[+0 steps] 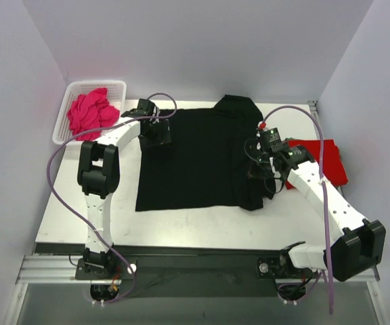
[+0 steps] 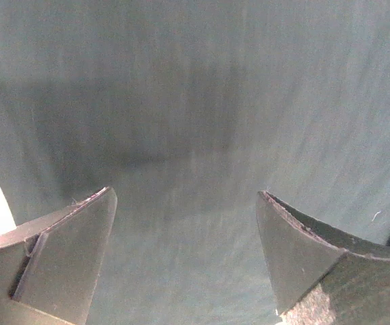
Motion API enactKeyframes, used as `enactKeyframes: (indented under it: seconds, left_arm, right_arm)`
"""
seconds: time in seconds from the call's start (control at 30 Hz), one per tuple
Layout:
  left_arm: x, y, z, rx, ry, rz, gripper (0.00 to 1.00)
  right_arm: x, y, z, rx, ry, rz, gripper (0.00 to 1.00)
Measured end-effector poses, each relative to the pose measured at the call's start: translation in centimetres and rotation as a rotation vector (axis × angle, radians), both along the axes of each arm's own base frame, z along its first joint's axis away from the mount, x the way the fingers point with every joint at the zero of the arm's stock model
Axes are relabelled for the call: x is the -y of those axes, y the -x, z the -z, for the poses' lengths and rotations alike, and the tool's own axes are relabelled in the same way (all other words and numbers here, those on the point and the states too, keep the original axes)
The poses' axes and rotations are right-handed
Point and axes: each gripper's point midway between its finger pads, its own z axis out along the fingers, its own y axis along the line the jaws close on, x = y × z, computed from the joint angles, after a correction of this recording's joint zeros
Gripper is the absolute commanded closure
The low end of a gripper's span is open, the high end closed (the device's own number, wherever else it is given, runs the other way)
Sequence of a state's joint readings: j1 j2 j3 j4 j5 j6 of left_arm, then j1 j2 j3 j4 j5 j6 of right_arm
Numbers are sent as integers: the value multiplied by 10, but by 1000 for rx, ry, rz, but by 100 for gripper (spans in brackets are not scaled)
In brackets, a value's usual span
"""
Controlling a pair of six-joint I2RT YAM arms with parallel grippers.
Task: Fold and stack the t-shirts
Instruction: Flatten out the tshirt
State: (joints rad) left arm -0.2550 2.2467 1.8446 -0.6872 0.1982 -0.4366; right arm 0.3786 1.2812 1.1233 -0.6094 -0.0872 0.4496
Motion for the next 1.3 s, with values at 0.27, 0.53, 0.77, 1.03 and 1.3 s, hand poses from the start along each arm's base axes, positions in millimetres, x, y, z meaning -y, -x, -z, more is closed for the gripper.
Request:
enactKeyframes:
  seconds: [0.27, 0.53, 0.77, 1.03, 1.3]
  left_arm:
    - [-43, 148, -40, 40, -125, -40, 14]
    - [-95, 233, -35, 81, -194, -205, 21]
    - [-106, 266, -8, 9, -209, -248, 29]
    - [-102, 278, 3, -21, -223, -233, 31]
    - [-104, 281, 11, -48, -265, -227, 34]
  right_arm:
    - [4, 16, 24, -67, 15, 18, 100]
    - [5, 24, 31, -71, -3, 38, 100]
    - [4, 32, 41, -88, -17, 53, 100]
    - [6, 40, 47, -100, -24, 73, 100]
    - [6, 41, 49, -106, -27, 81, 100]
